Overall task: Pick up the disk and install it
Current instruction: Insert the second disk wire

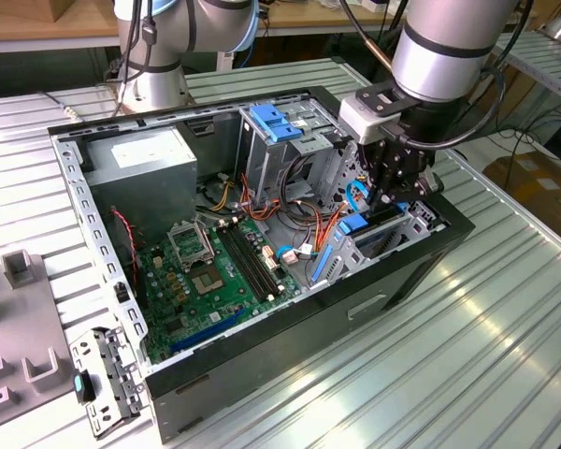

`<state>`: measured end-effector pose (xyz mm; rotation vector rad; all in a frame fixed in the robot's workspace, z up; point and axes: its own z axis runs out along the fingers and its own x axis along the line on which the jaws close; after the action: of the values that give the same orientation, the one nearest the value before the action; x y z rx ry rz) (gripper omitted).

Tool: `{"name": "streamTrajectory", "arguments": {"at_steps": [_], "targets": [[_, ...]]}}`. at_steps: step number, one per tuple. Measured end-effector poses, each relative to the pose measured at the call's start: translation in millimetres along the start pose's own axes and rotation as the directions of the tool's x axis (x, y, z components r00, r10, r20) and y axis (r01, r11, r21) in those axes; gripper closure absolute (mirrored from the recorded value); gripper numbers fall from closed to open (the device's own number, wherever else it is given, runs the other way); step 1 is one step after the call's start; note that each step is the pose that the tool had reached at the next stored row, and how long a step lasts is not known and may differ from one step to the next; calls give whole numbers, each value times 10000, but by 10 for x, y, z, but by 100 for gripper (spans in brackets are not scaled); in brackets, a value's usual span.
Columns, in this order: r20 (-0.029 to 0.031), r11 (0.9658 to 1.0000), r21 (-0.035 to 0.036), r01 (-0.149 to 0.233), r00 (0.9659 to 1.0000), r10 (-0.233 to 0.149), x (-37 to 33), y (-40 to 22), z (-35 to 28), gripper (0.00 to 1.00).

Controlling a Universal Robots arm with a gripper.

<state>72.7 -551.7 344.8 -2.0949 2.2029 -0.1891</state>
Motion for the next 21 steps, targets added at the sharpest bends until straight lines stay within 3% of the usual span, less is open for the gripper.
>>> {"name": "streamTrajectory", "arguments": {"at_steps": [14, 15, 21], "targets": [[1, 10000, 0, 0, 10000, 0, 35, 5, 42, 84], [3, 10000, 0, 0, 10000, 0, 35, 5, 42, 76], [2, 10000, 0, 0, 10000, 0, 37, -13, -67, 76]]}}
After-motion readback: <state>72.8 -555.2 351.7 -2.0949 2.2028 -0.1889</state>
